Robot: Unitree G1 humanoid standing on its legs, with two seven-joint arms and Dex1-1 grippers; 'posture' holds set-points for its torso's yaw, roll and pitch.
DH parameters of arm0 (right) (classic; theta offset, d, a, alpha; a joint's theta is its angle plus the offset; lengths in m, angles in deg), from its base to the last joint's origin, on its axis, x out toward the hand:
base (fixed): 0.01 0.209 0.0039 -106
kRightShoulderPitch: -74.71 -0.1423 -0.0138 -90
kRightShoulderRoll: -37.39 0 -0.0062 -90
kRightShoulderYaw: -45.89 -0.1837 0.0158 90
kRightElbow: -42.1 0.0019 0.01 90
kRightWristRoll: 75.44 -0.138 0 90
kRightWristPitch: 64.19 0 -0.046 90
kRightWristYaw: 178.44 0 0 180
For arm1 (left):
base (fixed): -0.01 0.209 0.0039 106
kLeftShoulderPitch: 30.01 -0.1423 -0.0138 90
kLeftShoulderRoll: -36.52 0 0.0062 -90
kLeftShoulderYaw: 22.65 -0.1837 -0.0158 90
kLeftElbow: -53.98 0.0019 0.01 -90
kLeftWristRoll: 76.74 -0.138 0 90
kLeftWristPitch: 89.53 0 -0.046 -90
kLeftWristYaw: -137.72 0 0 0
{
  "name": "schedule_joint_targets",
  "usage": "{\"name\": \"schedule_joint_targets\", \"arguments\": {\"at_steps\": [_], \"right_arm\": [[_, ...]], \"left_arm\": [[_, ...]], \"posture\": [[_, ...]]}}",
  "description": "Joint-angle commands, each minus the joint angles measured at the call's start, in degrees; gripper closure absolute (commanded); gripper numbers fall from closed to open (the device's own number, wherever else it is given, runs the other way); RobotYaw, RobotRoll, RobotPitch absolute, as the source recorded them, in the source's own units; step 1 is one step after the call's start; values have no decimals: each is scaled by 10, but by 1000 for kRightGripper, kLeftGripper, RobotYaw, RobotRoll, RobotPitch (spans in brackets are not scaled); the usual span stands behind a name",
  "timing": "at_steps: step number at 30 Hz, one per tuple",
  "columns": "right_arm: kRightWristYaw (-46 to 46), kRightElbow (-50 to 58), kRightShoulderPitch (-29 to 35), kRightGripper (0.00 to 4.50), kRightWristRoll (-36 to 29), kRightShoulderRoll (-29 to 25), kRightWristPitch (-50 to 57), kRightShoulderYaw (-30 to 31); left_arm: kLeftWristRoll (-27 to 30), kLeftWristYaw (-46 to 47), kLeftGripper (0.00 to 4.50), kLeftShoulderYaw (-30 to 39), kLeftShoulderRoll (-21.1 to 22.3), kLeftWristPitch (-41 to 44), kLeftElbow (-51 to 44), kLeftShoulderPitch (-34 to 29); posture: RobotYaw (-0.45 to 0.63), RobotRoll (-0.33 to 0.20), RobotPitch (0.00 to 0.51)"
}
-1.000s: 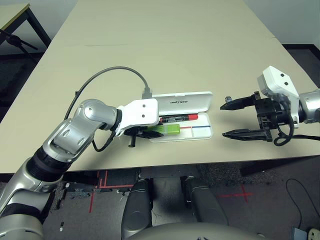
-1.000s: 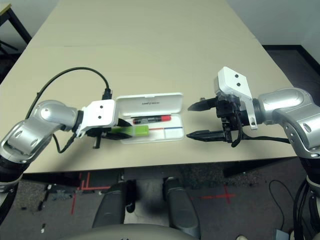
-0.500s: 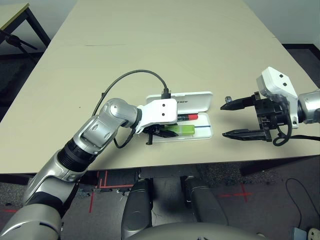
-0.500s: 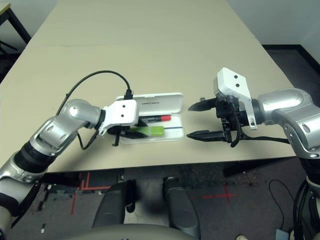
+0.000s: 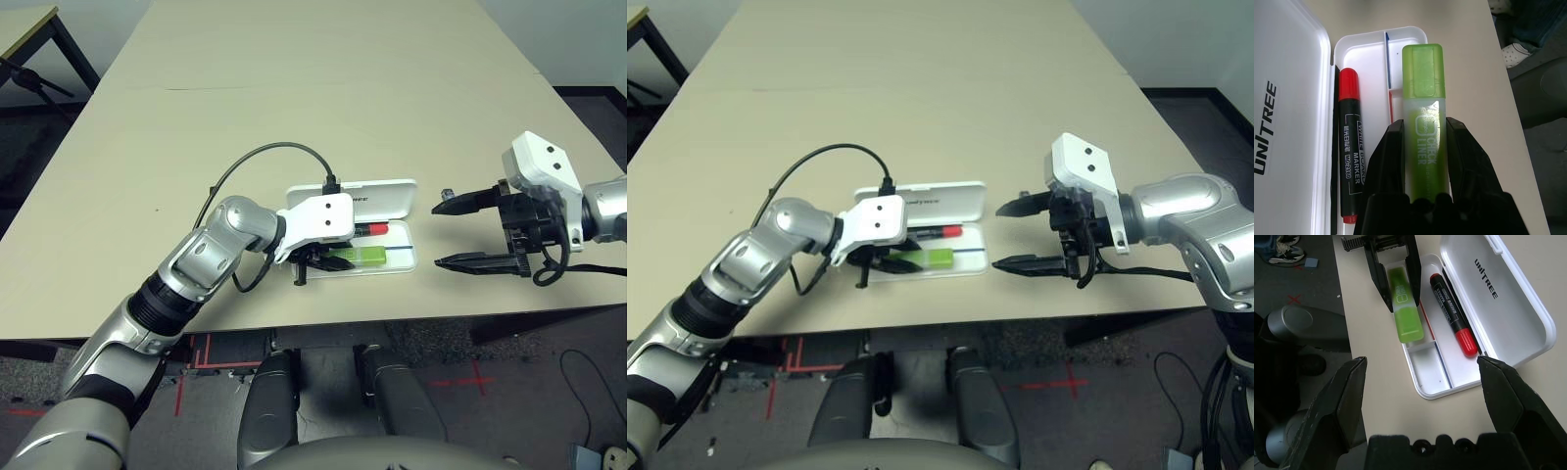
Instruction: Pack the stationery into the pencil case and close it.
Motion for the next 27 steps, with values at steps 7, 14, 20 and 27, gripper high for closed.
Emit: {"name": "schedule_joint_targets", "arguments": {"at_steps": [7,14,20,27], "right_arm": [[1,5,7,0,9,1,-9,4],[-2,-2,6,0,14,0,-14,2],[4,-3,9,0,5,1,-6,-10],[13,0,20,0,3,-5,-4,-24]], "left_arm": [[3,-11,2854,-5,8,5,5,-6],[15,-22,394,11,24,5,-9,-8],[29,-28,33,51,55,-23,-18,-16],[63,-46,33,141,125,-69,-20,-64]], "posture": [[-93,0,169],[-93,0,171],[-96,0,172],[-92,0,176]]}}
